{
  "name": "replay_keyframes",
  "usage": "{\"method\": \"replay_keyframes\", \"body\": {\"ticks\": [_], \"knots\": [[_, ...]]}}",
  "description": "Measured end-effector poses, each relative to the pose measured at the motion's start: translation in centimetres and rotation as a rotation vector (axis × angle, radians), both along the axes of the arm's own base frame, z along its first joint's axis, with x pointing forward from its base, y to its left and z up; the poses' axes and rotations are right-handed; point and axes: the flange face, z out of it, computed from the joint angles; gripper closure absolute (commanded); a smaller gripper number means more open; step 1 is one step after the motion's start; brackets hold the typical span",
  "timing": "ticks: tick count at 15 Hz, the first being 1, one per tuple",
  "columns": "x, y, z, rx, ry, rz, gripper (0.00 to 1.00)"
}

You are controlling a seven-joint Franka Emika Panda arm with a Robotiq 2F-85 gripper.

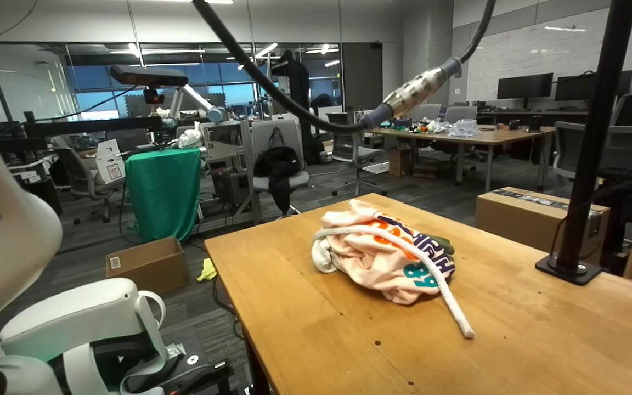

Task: Separate the objects on the table.

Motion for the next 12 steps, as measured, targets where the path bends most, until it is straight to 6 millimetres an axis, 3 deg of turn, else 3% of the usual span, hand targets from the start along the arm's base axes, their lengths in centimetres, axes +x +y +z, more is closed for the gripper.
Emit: {"method": "replay_keyframes", "body": {"ticks": [4,7,9,12], "knots": [[-1.1,-2.2,-1.1,-0.047,-0.103,-0.170,0.39],[-0.6,-1.3,-2.0,-0.104,-0.130,-0.235,0.17],[0.5,1.2,-3.1,-0.111,-0.095,-0.209,0.02],[2.6,8.0,-5.2,-0.048,-0.007,-0.099,0.00]]}}
